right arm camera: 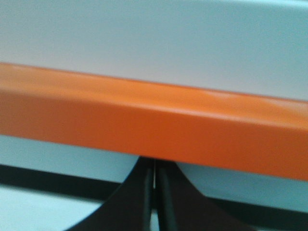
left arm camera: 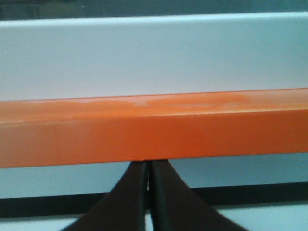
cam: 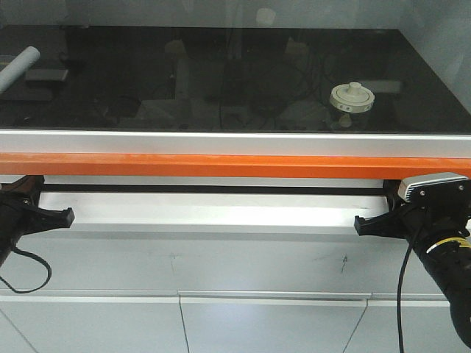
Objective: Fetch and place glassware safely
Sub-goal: 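Hook both grippers under the orange handle bar, then lift the hood sash upward with both grippers on the handle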
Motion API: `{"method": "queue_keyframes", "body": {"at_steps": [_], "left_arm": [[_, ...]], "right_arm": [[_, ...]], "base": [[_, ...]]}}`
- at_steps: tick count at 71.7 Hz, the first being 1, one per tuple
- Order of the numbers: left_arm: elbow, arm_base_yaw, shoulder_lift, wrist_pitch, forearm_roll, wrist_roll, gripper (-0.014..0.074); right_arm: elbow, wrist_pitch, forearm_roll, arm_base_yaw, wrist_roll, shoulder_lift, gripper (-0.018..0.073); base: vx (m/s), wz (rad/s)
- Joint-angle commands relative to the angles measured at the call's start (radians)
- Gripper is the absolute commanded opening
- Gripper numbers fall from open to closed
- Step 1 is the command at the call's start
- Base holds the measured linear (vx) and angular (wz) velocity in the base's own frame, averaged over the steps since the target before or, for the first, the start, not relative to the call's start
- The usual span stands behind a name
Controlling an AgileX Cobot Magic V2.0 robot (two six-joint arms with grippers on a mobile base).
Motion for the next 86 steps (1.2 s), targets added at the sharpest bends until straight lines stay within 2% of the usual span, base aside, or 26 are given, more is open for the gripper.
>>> {"method": "queue_keyframes", "body": {"at_steps": [1,39,54,86], "left_arm": [[-0.027,-0.005,-0.064,-0.142,0.008,-0.011,-0.0007],[-0.027,-0.005,-0.148,-0.102,0.008,-0.011,-0.0007],[-0.057,-0.005,-0.177,-0.086,0.008,-0.034,-0.0007],[-0.179,-0.005,-0.256,0.059,0.038,-0.033,-0.0007]], "right_arm": [[-0.053,-0.267,0.0,-0.003,-0.007,-0.051,-0.0003],[-0.053,-0.267,-0.008,-0.003,0.012,-0.1,-0.0003],[-0.053,-0.26,-0.009,-0.003,0.013,-0.127,-0.0003],[-0.078,-0.215,-0.009,-0.003,0.019,-0.21,-0.0003]], "base": [[0.0,0.0],[0.0,0.0],[0.0,0.0],[0.0,0.0]]}}
